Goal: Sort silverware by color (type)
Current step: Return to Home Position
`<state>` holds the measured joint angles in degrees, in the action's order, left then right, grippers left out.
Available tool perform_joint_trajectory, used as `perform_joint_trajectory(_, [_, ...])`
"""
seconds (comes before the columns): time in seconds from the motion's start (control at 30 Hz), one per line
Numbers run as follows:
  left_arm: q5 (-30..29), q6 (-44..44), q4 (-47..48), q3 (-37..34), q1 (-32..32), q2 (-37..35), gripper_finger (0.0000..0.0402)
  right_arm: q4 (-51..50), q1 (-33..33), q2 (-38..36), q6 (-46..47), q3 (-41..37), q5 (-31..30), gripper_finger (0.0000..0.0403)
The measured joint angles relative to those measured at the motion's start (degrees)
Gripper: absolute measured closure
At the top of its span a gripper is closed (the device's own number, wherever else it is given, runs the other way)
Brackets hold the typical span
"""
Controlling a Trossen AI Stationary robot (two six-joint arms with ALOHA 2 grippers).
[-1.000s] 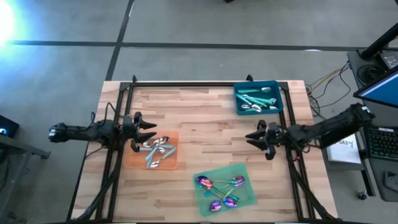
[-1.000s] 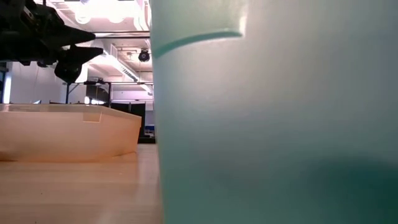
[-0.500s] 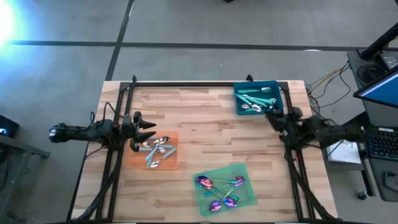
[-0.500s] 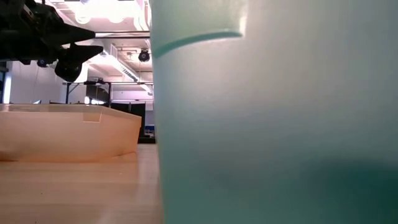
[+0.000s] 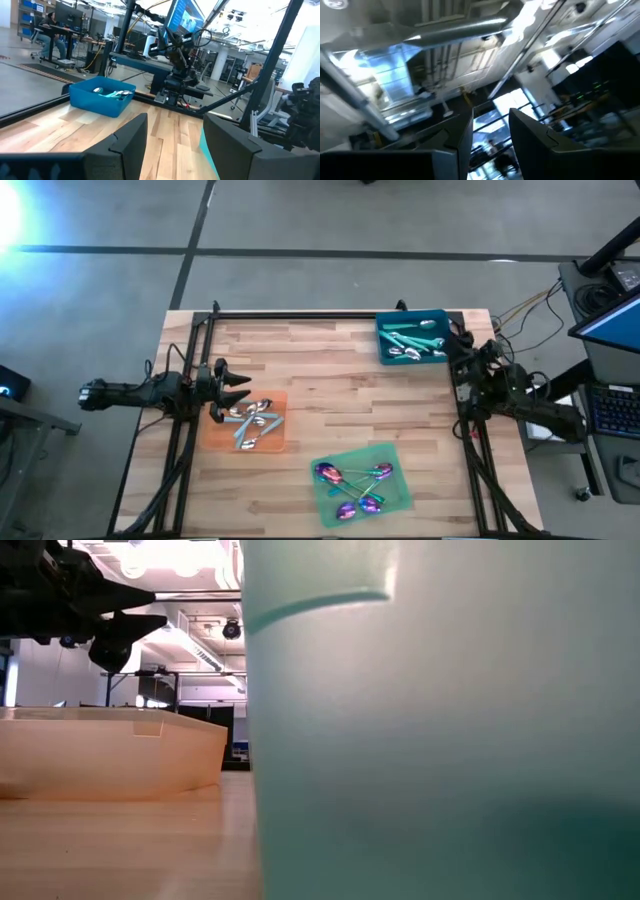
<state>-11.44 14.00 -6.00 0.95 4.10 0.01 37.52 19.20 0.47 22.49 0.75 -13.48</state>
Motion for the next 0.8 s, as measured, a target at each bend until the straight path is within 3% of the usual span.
perform_joint_trajectory(0.43, [0.0, 0.02, -0.37, -0.37, -2.18, -0.01, 0.0224, -0.04, 21.94, -0.25, 0.01, -0.01, -0.06, 0.0287])
perform_joint_trajectory(0.8, [0.0, 0.02, -0.39, -0.37, -2.19, 0.76, 0.0224, -0.1, 32.08, 1.64, 0.01, -0.01, -0.06, 0.0287])
